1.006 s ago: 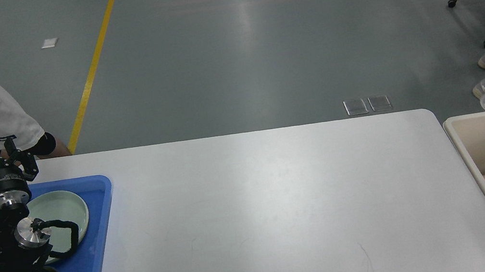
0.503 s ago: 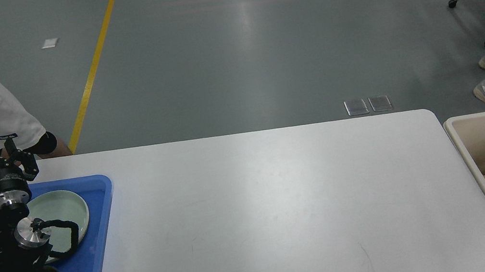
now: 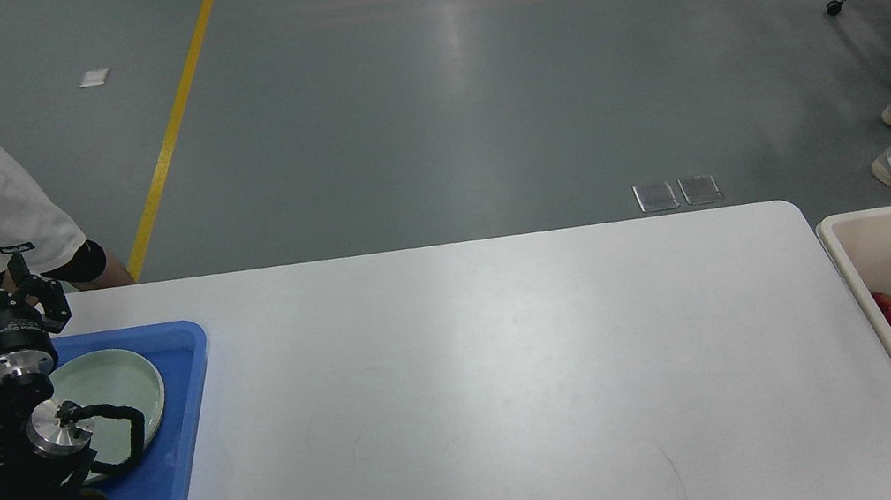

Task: Tidy desktop

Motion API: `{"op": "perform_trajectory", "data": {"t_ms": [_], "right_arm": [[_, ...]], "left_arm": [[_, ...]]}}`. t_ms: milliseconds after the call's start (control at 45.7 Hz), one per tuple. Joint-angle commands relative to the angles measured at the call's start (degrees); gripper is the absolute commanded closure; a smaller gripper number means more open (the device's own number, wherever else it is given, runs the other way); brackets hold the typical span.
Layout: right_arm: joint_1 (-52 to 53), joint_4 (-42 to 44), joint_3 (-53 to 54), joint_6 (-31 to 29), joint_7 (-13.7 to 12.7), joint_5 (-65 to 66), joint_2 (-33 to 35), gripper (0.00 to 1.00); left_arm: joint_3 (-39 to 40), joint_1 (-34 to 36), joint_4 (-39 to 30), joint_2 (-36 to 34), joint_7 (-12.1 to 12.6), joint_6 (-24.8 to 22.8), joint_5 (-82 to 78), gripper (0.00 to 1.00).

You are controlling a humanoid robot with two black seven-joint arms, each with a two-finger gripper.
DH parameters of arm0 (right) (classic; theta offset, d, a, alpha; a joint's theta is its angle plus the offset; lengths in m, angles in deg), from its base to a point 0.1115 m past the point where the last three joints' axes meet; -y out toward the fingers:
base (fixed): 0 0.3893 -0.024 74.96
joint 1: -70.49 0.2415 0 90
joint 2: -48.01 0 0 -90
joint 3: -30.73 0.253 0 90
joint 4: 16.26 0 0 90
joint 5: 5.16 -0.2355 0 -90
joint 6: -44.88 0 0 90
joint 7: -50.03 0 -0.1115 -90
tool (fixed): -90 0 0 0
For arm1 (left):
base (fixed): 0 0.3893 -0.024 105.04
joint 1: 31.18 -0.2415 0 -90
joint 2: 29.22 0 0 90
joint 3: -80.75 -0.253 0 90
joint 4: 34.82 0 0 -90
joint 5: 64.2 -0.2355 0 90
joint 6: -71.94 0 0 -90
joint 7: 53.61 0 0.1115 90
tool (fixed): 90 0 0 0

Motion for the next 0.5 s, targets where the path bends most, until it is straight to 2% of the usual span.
{"op": "perform_trajectory", "data": {"t_ms": [0,131,240,394,481], "right_arm": [[-3.57,-0.25,17.35,-0.2,0.72,-0.05,-1.8,0.0],[-8.76,-0.86,37.3,-0.38,4.05,0.03,-6.1,0.0],[-10.61,-2.96,49.62,-1.95,4.32,0.65,-8.48,0.0],[-10.7,-6.57,53.94,-5.12,5.46,0.65,-11.03,0.0],[-10.61,-8.07,54.91,-6.88,7.75,0.74,-12.61,0.0]], "left_arm": [[0.0,0.0,0.0,-0.01,0.0,0.09,0.0,0.04],[0.0,0.0,0.0,-0.01,0.0,0.01,0.0,0.04],[0.0,0.0,0.0,-0.01,0.09,0.01,0.0,0.04],[0.0,0.0,0.0,-0.01,0.0,0.01,0.0,0.04],[0.0,0.0,0.0,-0.01,0.0,0.01,0.0,0.04]]}}
